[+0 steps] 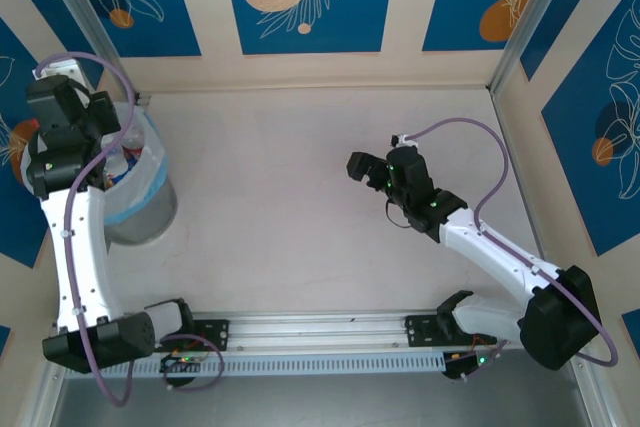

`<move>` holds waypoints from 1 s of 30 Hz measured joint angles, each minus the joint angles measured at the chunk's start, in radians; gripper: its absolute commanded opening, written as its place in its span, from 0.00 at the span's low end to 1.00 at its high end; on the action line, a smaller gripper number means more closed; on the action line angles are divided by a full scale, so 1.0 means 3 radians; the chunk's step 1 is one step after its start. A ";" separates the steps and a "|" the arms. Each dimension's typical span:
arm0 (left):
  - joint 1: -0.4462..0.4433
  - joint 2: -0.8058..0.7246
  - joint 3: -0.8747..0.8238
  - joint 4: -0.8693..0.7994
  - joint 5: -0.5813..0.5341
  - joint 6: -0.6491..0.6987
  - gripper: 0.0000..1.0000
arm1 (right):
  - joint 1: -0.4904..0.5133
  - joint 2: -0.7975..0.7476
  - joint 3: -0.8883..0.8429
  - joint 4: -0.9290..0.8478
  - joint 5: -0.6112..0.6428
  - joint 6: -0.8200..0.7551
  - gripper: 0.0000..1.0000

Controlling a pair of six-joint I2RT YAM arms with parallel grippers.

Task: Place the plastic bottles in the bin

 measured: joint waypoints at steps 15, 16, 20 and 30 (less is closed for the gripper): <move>0.0326 0.0369 -0.0141 -0.0191 0.0693 -0.0526 0.89 | -0.0025 -0.0005 -0.0050 -0.0003 -0.0014 0.0034 1.00; 0.0326 0.0404 -0.0094 -0.0240 0.0694 -0.0539 0.91 | -0.0025 -0.0005 -0.0050 -0.0004 -0.0014 0.0034 1.00; 0.0326 0.0443 0.0125 -0.0376 0.0707 -0.0651 0.99 | -0.0025 -0.0005 -0.0050 -0.0038 -0.0014 0.0034 0.99; -0.0043 -0.0347 -0.0039 -0.0155 0.1015 -0.0912 0.99 | -0.0102 -0.0108 -0.0050 -0.0098 0.0064 -0.0072 1.00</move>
